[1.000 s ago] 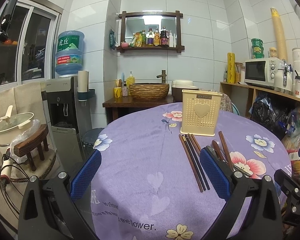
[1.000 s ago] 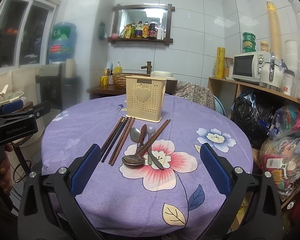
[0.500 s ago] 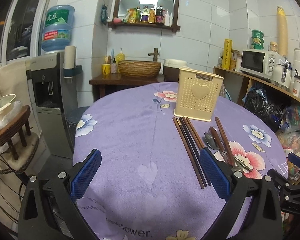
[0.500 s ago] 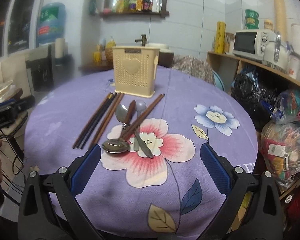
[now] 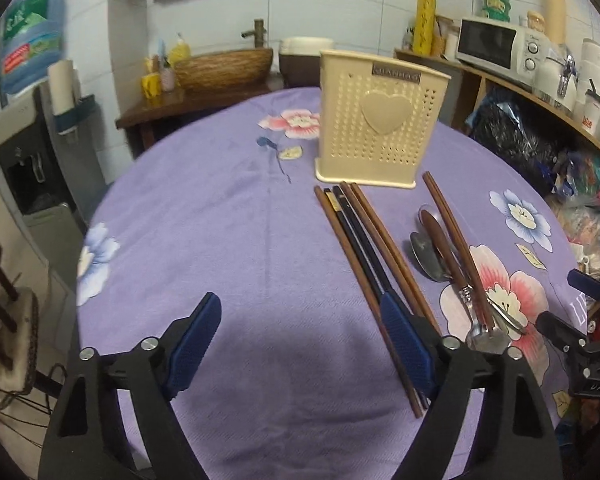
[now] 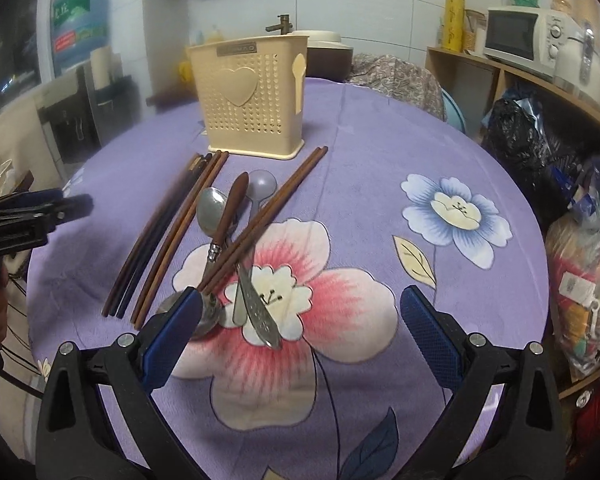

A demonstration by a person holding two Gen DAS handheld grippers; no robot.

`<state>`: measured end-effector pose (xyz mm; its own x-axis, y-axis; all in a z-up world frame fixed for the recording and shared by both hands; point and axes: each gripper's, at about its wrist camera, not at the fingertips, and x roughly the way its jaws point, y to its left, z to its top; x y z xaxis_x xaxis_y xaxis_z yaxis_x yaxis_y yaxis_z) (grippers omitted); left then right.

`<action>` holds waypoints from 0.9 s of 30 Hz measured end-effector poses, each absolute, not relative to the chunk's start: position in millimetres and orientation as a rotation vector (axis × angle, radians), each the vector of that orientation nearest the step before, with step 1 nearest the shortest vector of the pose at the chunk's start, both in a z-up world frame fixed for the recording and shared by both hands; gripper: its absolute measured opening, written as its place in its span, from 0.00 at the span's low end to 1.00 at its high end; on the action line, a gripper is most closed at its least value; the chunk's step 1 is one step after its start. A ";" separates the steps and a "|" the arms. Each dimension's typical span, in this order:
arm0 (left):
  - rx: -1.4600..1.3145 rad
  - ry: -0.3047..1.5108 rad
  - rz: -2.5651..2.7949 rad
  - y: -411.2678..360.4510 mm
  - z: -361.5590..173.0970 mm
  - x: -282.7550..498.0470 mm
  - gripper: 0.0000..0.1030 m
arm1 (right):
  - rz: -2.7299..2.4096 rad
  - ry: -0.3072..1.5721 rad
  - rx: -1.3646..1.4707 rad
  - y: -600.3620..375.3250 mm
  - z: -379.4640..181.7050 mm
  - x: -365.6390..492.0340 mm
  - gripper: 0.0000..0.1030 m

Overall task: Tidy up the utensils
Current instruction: 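Move the right tool toward a brown chopstick while the left tool approaches another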

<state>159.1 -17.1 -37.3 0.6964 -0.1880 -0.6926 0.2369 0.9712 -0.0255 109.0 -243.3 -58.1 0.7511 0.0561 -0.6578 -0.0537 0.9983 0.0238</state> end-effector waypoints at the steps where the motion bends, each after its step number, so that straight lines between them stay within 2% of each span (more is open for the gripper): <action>1: 0.068 0.778 -0.240 -19.5 -38.8 164.1 0.75 | 0.064 0.726 -0.001 -241.8 -58.5 114.6 0.95; 5: 0.022 0.831 -0.265 -21.1 -42.1 180.9 0.69 | 0.077 0.749 -0.022 -238.3 -60.2 132.3 0.95; 14: 0.037 0.879 -0.242 -32.4 -52.3 199.2 0.66 | 0.072 0.810 -0.006 -240.9 -61.6 180.1 0.95; 27: 0.113 0.927 -0.219 -46.6 -67.7 206.9 0.66 | 0.083 0.862 -0.024 -234.0 -72.0 200.6 0.95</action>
<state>206.9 -46.6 -67.7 0.5804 -0.1383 -0.8025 0.2355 0.9719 0.0029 200.6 -234.0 -72.0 0.6482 0.0636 -0.7588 -0.0829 0.9965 0.0127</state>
